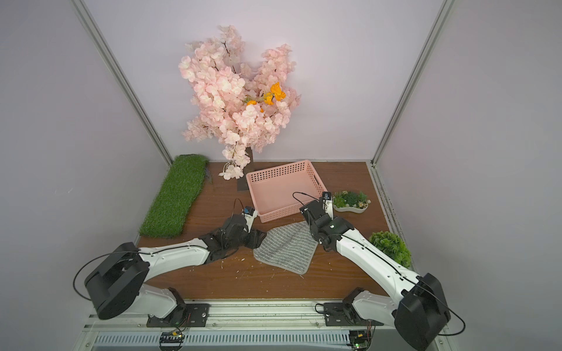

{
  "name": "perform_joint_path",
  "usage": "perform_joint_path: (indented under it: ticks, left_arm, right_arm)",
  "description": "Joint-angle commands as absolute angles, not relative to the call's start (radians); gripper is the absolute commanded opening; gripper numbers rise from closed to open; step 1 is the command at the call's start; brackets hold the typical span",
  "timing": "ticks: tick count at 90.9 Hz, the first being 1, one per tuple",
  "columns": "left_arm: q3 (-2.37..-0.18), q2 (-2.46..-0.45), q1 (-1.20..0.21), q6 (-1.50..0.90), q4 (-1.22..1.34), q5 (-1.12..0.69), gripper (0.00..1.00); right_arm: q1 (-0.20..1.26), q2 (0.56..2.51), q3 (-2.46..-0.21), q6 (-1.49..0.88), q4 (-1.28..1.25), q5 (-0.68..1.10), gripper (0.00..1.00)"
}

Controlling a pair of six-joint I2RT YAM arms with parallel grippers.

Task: Fold the square dishcloth
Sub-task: Flatten out the cleaning item at the center of the board.

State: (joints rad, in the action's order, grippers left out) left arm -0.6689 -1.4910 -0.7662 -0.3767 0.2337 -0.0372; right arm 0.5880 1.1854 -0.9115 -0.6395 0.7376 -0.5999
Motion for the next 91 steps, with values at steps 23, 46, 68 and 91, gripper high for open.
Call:
perform_joint_path:
  ticks: [23, 46, 68, 91]
  left_arm:
    - [-0.658, -1.65, -0.808, -0.364, 0.285, -0.083, 0.51]
    - [-0.664, -1.674, -0.918, -0.385, 0.22, -0.231, 0.2]
    - [-0.665, -1.578, -0.93, -0.342, 0.185, -0.475, 0.32]
    - [-0.711, -1.501, -0.859, -0.434, 0.25, -0.096, 0.68]
  right_arm:
    - [0.524, 1.151, -0.855, -0.649, 0.636, -0.607, 0.0]
    - [0.417, 1.14, -0.794, -0.62, 0.555, -0.53, 0.0]
    - [0.385, 1.195, -0.771, -0.574, 0.452, -0.435, 0.0]
    - [0.387, 1.154, -0.72, -0.511, 0.255, -0.292, 0.0]
